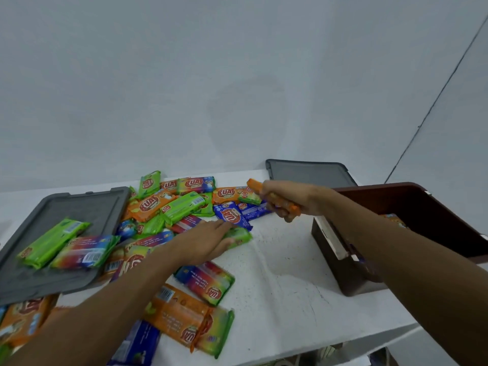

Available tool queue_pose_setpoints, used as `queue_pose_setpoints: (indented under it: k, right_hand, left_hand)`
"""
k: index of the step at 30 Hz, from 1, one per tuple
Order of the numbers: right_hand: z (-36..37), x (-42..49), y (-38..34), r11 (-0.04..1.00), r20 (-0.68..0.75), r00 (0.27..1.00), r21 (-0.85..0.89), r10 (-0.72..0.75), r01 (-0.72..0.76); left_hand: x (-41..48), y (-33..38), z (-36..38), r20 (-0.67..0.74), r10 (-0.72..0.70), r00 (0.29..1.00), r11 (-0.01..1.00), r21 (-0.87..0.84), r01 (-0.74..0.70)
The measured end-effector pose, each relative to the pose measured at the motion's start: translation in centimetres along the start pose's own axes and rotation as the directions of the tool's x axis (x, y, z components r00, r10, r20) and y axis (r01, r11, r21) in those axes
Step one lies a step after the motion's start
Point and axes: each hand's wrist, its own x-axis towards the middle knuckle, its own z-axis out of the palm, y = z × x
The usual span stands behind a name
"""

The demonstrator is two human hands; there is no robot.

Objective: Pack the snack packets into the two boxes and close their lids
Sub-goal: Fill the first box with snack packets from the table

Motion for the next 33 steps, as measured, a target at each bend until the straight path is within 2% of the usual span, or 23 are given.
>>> queue_pose_setpoints:
  k: [3, 5, 7, 9, 12, 16, 19, 23, 25, 28, 30, 33]
  right_hand:
    - [-1.6, -1.4, -0.1, 0.94, 0.081, 0.997, 0.341, -0.01, -0.019]
    - [-2.2, -2.0, 0.0, 0.878, 0.14, 0.988, 0.479, -0.07, -0.006]
    - [-3.1, -2.8, 0.2, 0.824, 0.167, 0.978, 0.567, -0.128, 0.011]
    - [-4.3, -3.6, 0.7, 0.805, 0.167, 0.974, 0.592, -0.154, 0.026]
    - [-6.3, -4.9, 2.1, 0.811, 0.099, 0.983, 0.581, -0.157, 0.071]
    - [-9.8, -6.6, 5.1, 0.837, -0.077, 0.987, 0.524, -0.14, 0.159]
    - [-12.6, -8.5, 7.7, 0.883, -0.163, 0.98, 0.435, -0.113, 0.174]
    - [-16.1, -10.7, 11.5, 0.964, -0.256, 0.958, 0.198, -0.127, 0.18]
    - [-17.8, -11.5, 13.5, 0.981, -0.264, 0.952, 0.073, -0.155, 0.18]
    - [-20.1, -12.4, 16.4, 0.986, -0.193, 0.971, -0.111, -0.142, 0.122]
    - [-20.7, -12.7, 17.6, 0.949, -0.13, 0.985, -0.307, -0.115, 0.071]
    - [-20.6, -12.4, 18.6, 0.805, -0.039, 0.994, -0.59, -0.101, 0.059]
  left_hand:
    - [0.1, 0.5, -1.8, -0.072, -0.117, 0.991, 0.938, -0.335, 0.087]
    - [0.3, 1.2, -3.6, -0.036, -0.238, 0.971, 0.831, -0.525, 0.184]
    - [0.5, 2.2, -5.2, 0.056, -0.287, 0.956, 0.694, -0.676, 0.248]
    - [1.0, 3.2, -6.6, 0.099, -0.292, 0.951, 0.597, -0.758, 0.262]
    - [2.1, 5.1, -8.5, 0.088, -0.286, 0.954, 0.566, -0.788, 0.243]
    - [4.4, 8.2, -10.1, 0.046, -0.329, 0.943, 0.507, -0.834, 0.218]
    - [6.2, 11.3, -11.9, -0.034, -0.302, 0.953, 0.601, -0.783, 0.162]
    - [9.2, 15.0, -14.0, -0.07, -0.237, 0.969, 0.694, -0.71, 0.119]
    - [10.6, 17.3, -14.1, -0.08, -0.194, 0.978, 0.717, -0.692, 0.085]
    - [13.1, 21.5, -12.9, -0.067, -0.102, 0.992, 0.747, -0.664, 0.032]
    - [14.6, 23.6, -11.5, -0.013, -0.013, 1.0, 0.85, -0.527, 0.004]
    - [16.7, 25.7, -9.1, 0.178, 0.035, 0.983, 0.947, -0.321, 0.025]
